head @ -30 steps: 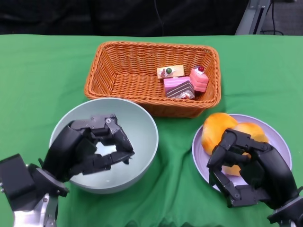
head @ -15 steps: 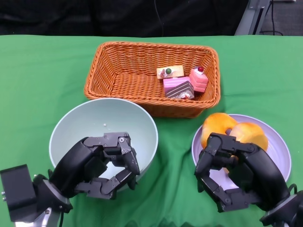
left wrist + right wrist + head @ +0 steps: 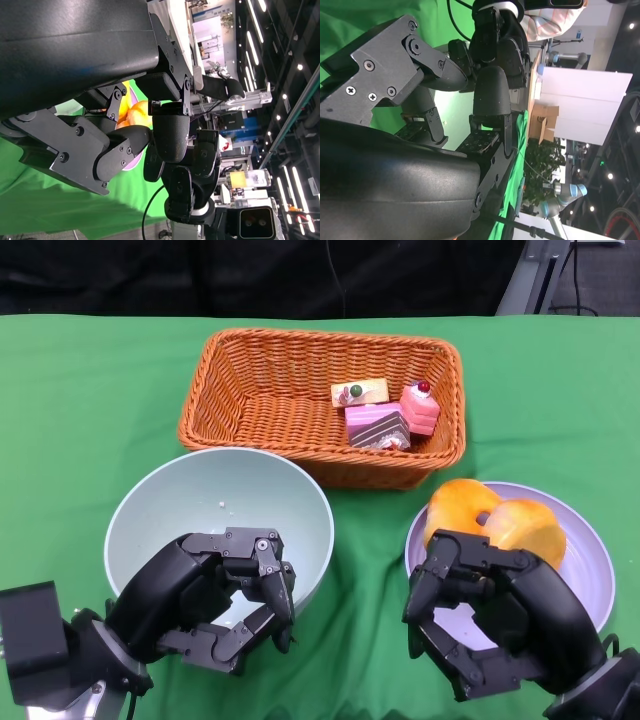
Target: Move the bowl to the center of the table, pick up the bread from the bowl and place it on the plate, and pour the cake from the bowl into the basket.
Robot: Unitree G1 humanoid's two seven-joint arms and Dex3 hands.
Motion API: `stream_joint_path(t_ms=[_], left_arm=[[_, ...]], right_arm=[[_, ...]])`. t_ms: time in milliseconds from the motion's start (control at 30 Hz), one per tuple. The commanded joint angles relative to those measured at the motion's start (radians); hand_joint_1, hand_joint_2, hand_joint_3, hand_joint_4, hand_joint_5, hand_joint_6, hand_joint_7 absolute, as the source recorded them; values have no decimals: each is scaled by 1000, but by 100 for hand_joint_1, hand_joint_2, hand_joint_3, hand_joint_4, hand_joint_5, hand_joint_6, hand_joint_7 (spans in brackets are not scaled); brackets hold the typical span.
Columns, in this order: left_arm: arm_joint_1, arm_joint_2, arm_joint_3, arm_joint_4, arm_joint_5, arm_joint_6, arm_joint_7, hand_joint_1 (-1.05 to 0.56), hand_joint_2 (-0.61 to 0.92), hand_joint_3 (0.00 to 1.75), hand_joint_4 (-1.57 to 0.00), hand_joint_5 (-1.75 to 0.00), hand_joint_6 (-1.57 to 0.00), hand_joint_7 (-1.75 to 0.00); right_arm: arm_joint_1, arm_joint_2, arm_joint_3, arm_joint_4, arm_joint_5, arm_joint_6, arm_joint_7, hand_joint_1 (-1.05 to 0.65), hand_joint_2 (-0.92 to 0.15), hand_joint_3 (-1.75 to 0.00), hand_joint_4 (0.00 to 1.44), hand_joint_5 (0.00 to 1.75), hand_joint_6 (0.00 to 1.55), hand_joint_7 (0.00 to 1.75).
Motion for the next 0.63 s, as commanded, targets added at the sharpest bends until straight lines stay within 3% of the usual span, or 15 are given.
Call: stream_joint_path(t_ms=[33,633], left_arm=[[4,16,6,-10,-12,-6,-23,-11,57,109,-74,-168,-75,-136],[5,13,10,-5,-11,-14,-36,-12,53,114,-75,-168,-76,-136]], right_arm=[[11,-4,3,-13,15,-9,7,-12,-41,-125,76,164,71,133],[12,-4,9,-7,14,-32,13,-14,-45,-118,77,166,71,134]])
